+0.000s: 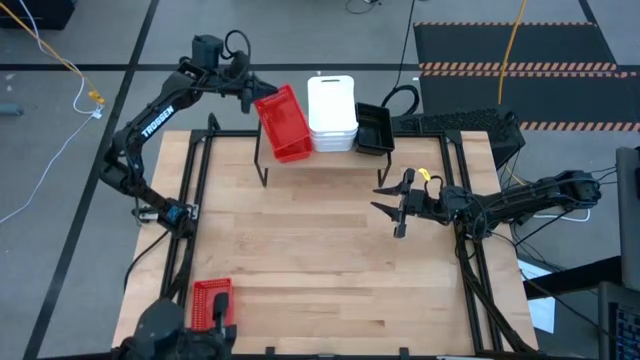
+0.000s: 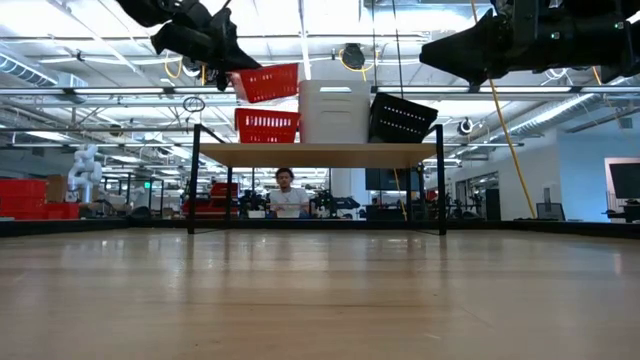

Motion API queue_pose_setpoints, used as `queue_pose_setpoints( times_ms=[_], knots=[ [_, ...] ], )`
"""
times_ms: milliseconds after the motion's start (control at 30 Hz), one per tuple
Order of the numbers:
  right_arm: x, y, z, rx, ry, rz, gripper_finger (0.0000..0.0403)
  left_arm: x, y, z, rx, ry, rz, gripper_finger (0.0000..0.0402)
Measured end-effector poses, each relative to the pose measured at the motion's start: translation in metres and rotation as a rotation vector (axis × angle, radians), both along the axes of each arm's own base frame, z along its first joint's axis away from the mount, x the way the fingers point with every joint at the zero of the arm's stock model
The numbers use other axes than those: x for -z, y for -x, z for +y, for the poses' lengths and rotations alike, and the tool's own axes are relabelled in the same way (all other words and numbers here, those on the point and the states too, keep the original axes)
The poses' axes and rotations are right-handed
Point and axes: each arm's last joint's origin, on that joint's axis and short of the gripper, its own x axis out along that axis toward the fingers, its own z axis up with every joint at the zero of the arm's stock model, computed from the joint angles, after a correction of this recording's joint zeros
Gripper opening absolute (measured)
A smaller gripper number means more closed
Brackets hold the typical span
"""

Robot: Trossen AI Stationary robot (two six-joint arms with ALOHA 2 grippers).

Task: Stack baskets on shelf by color
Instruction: Stack the right red bin on the red bin on the shelf

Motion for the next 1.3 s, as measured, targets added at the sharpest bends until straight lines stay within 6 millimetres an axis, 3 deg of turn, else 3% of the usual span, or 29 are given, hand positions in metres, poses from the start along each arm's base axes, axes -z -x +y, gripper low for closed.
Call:
queue_pose_setpoints(
  times_ms=[367, 567, 967, 1300],
  knots=[
    [-0.001, 0.0, 0.0, 0.0, -0.001, -0.015, 0.0144, 0.039, -0.012, 0.021, 0.012, 0.194, 0.063, 0.0004],
    [-0.001, 0.0, 0.0, 0.0, 0.003, -0.012, 0.0144, 0.053, -0.014, 0.031, 0.01, 0.216, 0.084, 0.0004],
    [-0.001, 0.0, 0.0, 0.0, -0.001, -0.015, 0.0144, 0.061, -0.007, 0.028, 0.016, 0.306, 0.133, 0.0011],
    [-0.001, 0.0, 0.0, 0.0, -0.002, -0.015, 0.0144, 0.067, -0.014, 0.024, -0.116, 0.185, 0.305, 0.0034]
  ],
)
